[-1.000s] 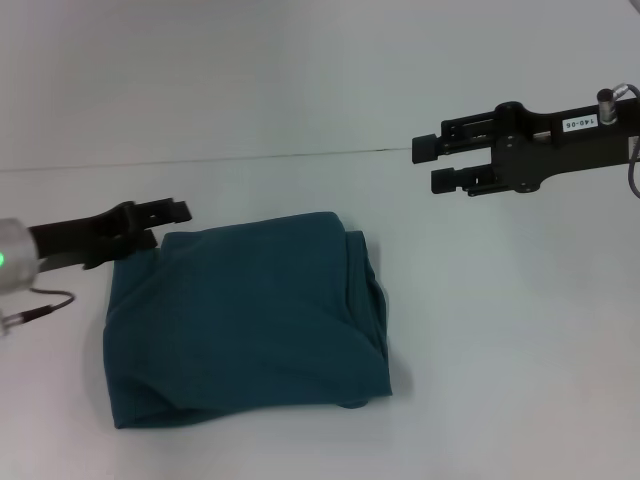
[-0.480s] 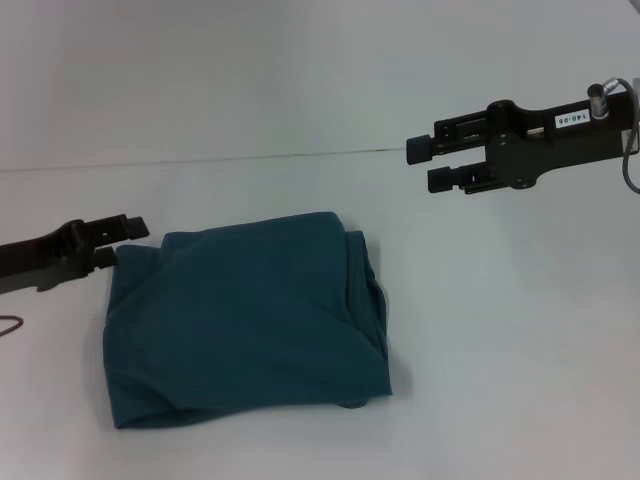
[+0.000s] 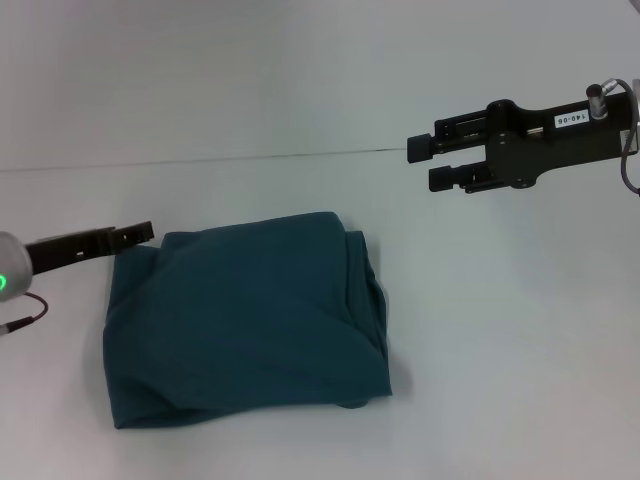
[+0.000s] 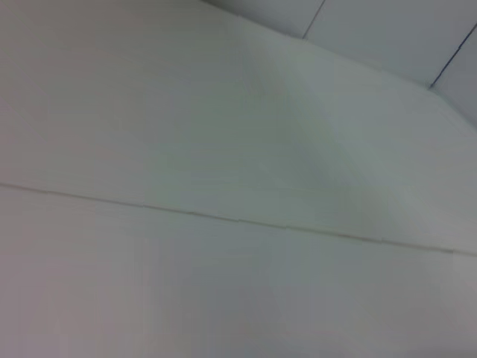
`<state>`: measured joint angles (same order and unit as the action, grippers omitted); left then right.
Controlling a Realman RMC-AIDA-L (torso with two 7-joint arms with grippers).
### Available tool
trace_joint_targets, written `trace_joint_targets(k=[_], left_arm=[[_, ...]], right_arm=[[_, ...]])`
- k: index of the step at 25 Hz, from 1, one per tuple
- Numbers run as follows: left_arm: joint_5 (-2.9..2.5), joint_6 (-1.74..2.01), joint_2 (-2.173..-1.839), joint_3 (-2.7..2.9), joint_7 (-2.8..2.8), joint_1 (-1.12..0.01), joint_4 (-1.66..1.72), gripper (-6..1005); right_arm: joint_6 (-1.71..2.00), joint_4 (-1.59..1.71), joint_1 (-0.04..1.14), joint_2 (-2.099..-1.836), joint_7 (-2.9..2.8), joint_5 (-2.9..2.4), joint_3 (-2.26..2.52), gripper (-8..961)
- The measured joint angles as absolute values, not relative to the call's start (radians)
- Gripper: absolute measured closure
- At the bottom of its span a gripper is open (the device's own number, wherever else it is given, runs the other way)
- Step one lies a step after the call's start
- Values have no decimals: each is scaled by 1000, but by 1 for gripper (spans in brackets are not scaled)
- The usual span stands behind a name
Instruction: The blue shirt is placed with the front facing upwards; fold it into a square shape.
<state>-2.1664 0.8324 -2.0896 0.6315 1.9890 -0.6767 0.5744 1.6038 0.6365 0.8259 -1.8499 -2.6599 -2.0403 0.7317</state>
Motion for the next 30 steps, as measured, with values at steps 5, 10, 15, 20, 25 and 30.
trace_joint_targets(k=[5,10,15,20,25,30], left_arm=[[-2168,719,-2095,722,1990,-693,551,250],[-2178,674,-2084,734,1989,-732,494,251],[-2218,645,-2080,735,2000,-752,465,251],[-2230,609,-2076,735,2001,-766,440,252],[-2243,592,-2075,736,2005,-769,438,253],[-2255,579,-2073,736,2013,-774,426,253]], right_arm=[[1601,636,827,-1850,-2660,-2040,732,280],[1601,637,825,-1850,-2660,-2040,732,280],[1600,637,821,-1850,-2660,-2040,729,280],[1601,637,821,-1850,-2660,-2040,728,281],[1601,637,821,-1850,-2660,-2039,725,281],[1602,637,822,-1850,-2660,-2037,725,281]])
